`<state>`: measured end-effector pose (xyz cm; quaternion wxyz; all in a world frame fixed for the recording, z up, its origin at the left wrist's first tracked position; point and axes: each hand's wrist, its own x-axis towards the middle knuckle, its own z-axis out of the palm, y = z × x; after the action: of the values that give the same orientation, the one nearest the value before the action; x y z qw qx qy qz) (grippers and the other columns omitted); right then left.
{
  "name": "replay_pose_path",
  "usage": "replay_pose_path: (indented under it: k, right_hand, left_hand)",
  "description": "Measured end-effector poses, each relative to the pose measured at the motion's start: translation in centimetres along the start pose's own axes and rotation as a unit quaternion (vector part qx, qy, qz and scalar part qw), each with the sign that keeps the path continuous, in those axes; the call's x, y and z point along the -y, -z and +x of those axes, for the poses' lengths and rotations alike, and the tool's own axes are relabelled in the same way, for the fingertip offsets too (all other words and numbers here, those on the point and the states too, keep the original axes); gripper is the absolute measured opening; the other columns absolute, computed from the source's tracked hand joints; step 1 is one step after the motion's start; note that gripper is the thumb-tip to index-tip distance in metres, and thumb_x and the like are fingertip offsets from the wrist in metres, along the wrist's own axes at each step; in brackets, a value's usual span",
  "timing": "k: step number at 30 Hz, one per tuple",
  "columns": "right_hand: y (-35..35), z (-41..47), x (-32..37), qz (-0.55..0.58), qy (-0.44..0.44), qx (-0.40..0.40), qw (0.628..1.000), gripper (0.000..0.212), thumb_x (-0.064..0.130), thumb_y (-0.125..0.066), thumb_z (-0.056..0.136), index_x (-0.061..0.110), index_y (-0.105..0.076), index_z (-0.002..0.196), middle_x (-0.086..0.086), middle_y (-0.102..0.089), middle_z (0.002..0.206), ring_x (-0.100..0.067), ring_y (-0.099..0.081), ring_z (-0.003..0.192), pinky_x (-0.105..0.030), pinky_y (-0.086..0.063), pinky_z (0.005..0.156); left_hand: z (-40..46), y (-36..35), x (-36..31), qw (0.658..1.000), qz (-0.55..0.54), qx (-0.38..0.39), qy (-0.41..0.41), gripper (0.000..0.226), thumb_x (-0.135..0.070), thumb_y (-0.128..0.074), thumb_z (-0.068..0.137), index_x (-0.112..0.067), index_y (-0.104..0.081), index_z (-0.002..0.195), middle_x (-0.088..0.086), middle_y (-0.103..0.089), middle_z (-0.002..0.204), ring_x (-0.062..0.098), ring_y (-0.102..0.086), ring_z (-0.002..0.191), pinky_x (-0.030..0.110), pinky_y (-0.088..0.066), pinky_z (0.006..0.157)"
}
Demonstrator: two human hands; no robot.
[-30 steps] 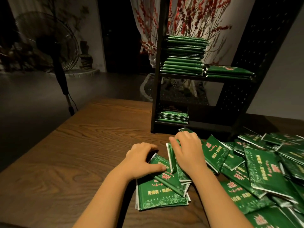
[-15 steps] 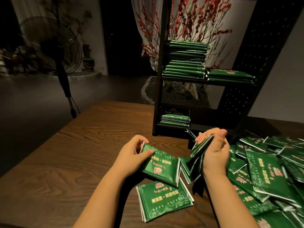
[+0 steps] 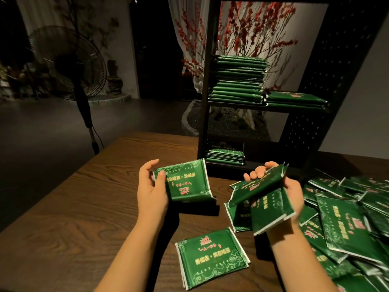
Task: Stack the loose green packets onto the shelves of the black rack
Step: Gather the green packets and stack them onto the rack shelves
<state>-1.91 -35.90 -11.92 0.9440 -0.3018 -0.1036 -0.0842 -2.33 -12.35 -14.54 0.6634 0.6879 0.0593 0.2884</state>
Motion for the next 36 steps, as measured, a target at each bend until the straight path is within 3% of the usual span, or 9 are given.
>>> replay_pose_path:
  k: [3,7,14,17,19,23,29,33,36]
  right_hand:
    - [-0.3,-0.6,0.0,-0.025,-0.013,0.018,0.999,0.034,0.027,-0.07,0.064,0.013,-0.056,0.092,-0.003,-0.052,0.072,-0.018,-0.051,0.068,-0.036,-0.04,0.079]
    - [-0.4,-0.9,-0.6,-0.222,-0.013,-0.029,0.975,0.019,0.01,-0.039,0.1,0.012,-0.055,0.109,-0.002,-0.062,0.084,-0.015,-0.06,0.078,-0.034,-0.046,0.074]
    - [-0.6,-0.5,0.8,-0.132,-0.051,-0.069,0.988,0.009,0.016,-0.061,0.086,0.014,-0.06,0.095,-0.001,-0.069,0.075,-0.015,-0.066,0.07,-0.023,-0.056,0.061]
    - [1.8,-1.2,1.7,-0.095,-0.085,-0.118,0.985,0.045,0.03,-0.082,0.058,0.029,-0.065,0.099,-0.017,-0.07,0.109,-0.008,-0.065,0.082,-0.024,-0.052,0.083]
    - [1.8,-2.0,1.6,-0.08,-0.088,-0.159,0.98,0.04,0.045,-0.072,0.075,0.032,-0.063,0.111,-0.015,-0.061,0.127,-0.012,-0.062,0.1,-0.034,-0.047,0.099]
    - [-0.9,-1.5,0.7,-0.029,-0.115,-0.126,0.985,0.017,0.027,-0.05,0.096,0.016,-0.062,0.091,0.0,-0.063,0.071,-0.012,-0.061,0.06,-0.027,-0.055,0.056]
    - [-1.2,-1.2,0.3,-0.08,-0.135,-0.139,0.978,0.029,0.025,-0.039,0.103,0.01,-0.062,0.093,-0.009,-0.061,0.076,-0.019,-0.057,0.068,-0.024,-0.055,0.049]
    - [-1.2,-1.0,-0.2,-0.139,-0.14,-0.103,0.975,0.025,0.021,-0.043,0.102,0.009,-0.063,0.093,-0.005,-0.067,0.072,-0.015,-0.064,0.061,-0.031,-0.055,0.055]
    - [-0.4,-0.5,-1.1,-0.214,-0.126,-0.123,0.961,0.032,0.02,-0.052,0.099,0.005,-0.053,0.127,-0.015,-0.068,0.108,-0.022,-0.07,0.088,-0.038,-0.056,0.073]
  left_hand:
    - [0.0,0.0,0.1,0.998,-0.034,0.015,0.049,0.029,-0.012,-0.049,0.102,-0.033,-0.05,0.121,-0.002,-0.057,0.106,0.009,-0.061,0.088,0.029,-0.051,0.076]
    - [-0.1,-0.5,0.9,0.979,0.177,0.096,-0.018,0.025,-0.014,-0.054,0.099,-0.033,-0.051,0.115,-0.015,-0.058,0.095,0.001,-0.058,0.084,0.018,-0.042,0.067]
    - [-0.5,-1.1,1.6,0.848,0.467,0.251,-0.001,0.056,-0.053,-0.06,0.084,-0.034,-0.049,0.135,-0.009,-0.053,0.137,0.018,-0.044,0.131,0.038,-0.039,0.105]
    - [-0.6,-1.2,1.2,0.816,0.501,0.288,-0.025,0.077,-0.07,-0.057,0.079,-0.035,-0.04,0.146,-0.011,-0.046,0.143,0.019,-0.036,0.136,0.04,-0.033,0.108]
    - [-0.6,-1.1,1.1,0.818,0.491,0.298,-0.03,0.075,-0.07,-0.06,0.079,-0.037,-0.043,0.145,-0.011,-0.053,0.132,0.018,-0.041,0.13,0.041,-0.038,0.106]
    - [-0.9,-1.3,1.1,0.834,0.451,0.317,0.007,0.05,-0.06,-0.066,0.082,-0.031,-0.061,0.122,-0.011,-0.064,0.118,0.015,-0.057,0.113,0.034,-0.048,0.095]
    - [-1.6,-2.1,0.5,0.909,0.316,0.269,-0.021,0.02,-0.038,-0.056,0.097,-0.021,-0.047,0.089,-0.006,-0.061,0.086,0.012,-0.059,0.079,0.034,-0.044,0.069]
    - [-1.6,-2.7,-0.2,0.969,0.103,0.213,0.076,0.009,-0.023,-0.06,0.097,-0.021,-0.052,0.099,0.0,-0.068,0.096,0.017,-0.066,0.088,0.037,-0.054,0.086]
    - [-1.8,-3.7,-1.0,0.962,0.04,0.244,0.111,0.018,-0.014,-0.06,0.095,-0.024,-0.055,0.109,-0.001,-0.069,0.104,0.019,-0.068,0.096,0.05,-0.052,0.094]
